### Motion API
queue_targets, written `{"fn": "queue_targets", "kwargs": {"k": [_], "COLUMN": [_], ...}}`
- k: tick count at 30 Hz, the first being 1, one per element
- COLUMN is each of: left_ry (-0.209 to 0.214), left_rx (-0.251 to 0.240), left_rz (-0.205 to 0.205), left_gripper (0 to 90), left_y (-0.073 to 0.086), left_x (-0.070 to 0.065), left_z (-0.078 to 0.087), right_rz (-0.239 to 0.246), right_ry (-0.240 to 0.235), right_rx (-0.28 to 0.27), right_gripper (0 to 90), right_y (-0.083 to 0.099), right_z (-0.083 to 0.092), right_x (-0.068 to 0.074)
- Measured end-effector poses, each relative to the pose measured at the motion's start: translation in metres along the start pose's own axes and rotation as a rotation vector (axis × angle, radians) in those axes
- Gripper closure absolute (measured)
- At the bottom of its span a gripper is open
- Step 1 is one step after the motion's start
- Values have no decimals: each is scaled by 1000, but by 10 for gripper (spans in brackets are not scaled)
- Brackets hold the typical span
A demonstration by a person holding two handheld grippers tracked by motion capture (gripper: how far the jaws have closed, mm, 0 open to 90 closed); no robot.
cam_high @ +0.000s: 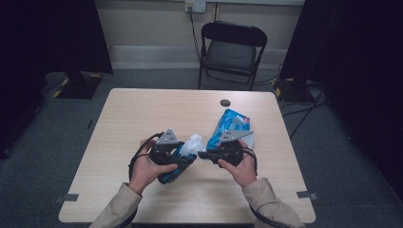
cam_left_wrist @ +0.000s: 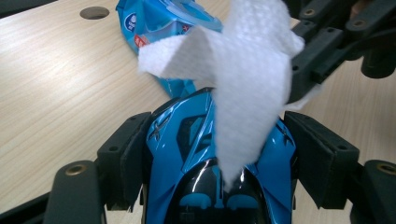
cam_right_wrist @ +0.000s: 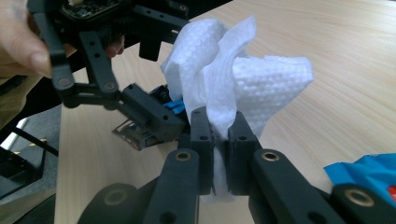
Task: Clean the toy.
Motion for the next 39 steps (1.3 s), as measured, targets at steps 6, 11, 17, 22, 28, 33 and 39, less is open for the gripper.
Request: {"fn": "queue_targets", "kwargs": {"k": [6, 11, 17, 22, 28, 33, 39], "left_ry": [2, 10, 11, 25, 32, 37, 38], "left_rx": [3, -6, -16, -13, -23, -22, -23], "left_rz": [8, 9, -7, -7, -5, -10, -7], "left_gripper": [262, 262, 261, 261, 262, 262, 262], "left_y": [2, -1, -6, -5, -6, -7, -6], "left_x": [1, -1, -5, -7, -9, -11, -10], "left_z": [0, 1, 2, 0, 0, 0, 0], "right_rz": [11, 8, -32, -46, -53, -51, -51], "right_ry": [-27, -22, 26, 54, 72, 67, 46], "right_rx": [14, 10, -72, -101, -103, -85, -49], "right_gripper": [843, 842, 842, 842, 842, 842, 842], "right_y": [8, 8, -8, -21, -32, -33, -27], "right_z": [0, 3, 16, 21, 18, 7, -6], "right_x": [7, 7, -9, -17, -24, -22, -18]}}
Point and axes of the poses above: each handheld gripper's, and its own axes: z roughly backward along the jaws, y roughly out of its underside, x roughly to its left, the point moved 10 cm from there along -z, roughly forward along the jaws, and after that the axes turned 5 degrees about -z, right-handed, at the moved point
